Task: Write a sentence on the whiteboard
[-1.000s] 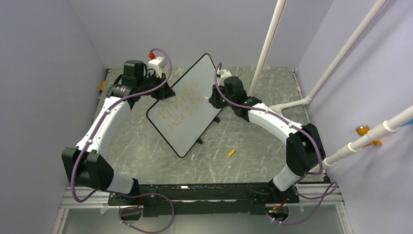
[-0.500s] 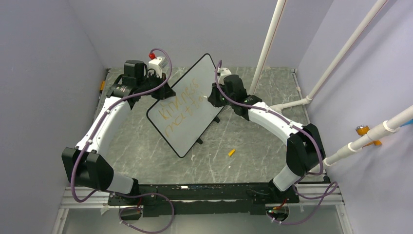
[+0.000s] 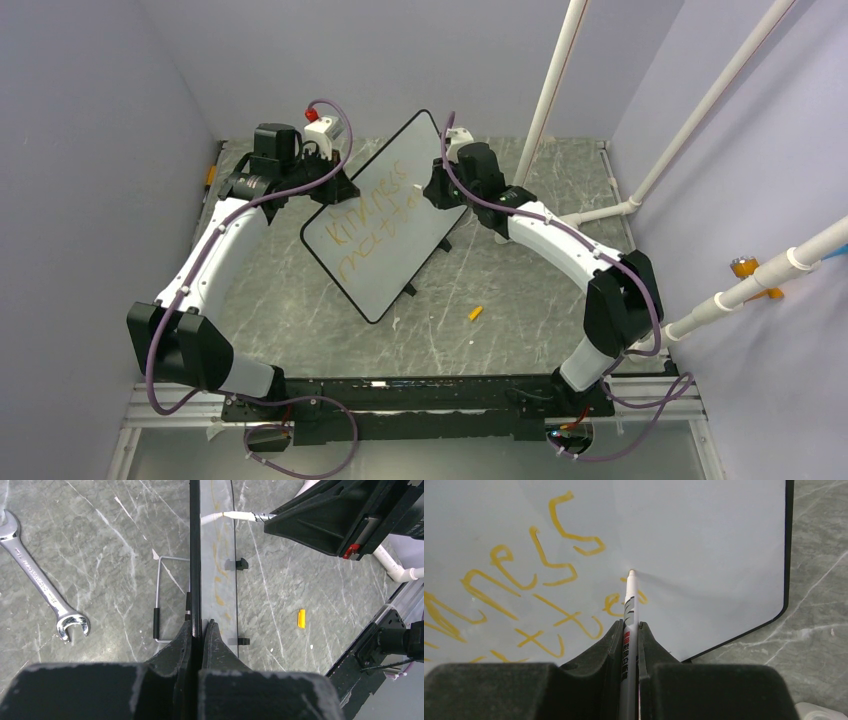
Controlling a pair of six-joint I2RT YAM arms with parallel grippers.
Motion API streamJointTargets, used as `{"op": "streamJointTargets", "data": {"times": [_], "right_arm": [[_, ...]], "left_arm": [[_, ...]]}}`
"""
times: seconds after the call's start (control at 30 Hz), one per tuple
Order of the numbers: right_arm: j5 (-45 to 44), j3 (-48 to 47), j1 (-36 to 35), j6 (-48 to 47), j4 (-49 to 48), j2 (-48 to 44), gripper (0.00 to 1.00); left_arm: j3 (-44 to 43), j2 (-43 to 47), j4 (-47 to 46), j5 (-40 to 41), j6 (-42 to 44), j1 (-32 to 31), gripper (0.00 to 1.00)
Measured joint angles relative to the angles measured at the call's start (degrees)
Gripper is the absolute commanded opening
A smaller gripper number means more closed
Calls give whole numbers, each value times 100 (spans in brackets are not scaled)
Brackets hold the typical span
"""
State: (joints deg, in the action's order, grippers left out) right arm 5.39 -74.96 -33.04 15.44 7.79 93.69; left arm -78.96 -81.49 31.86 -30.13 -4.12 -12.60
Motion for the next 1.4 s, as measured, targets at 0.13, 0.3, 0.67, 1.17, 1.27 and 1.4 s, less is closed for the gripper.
{"op": "streamJointTargets", "data": {"times": [0.13,0.3,0.67,1.17,1.27,1.4], "right_arm": [[-63,-74,0,2,68,31,0],[-144,-118,0,2,155,39,0],[-837,-116,-2,0,278,-232,0],[-789,-118,136,15,289,-166,0],[-693,-118,203,22,282,-111,0],[-590,-118,254,24,256,-61,0]], "left_arm": [[0,0,2,0,0,2,0],[0,0,2,-2,0,0,0],[0,0,-13,-4,0,0,0],[0,2,-13,-4,0,0,0],[0,0,-13,-4,0,0,0],[0,2,-13,-4,0,0,0]]}}
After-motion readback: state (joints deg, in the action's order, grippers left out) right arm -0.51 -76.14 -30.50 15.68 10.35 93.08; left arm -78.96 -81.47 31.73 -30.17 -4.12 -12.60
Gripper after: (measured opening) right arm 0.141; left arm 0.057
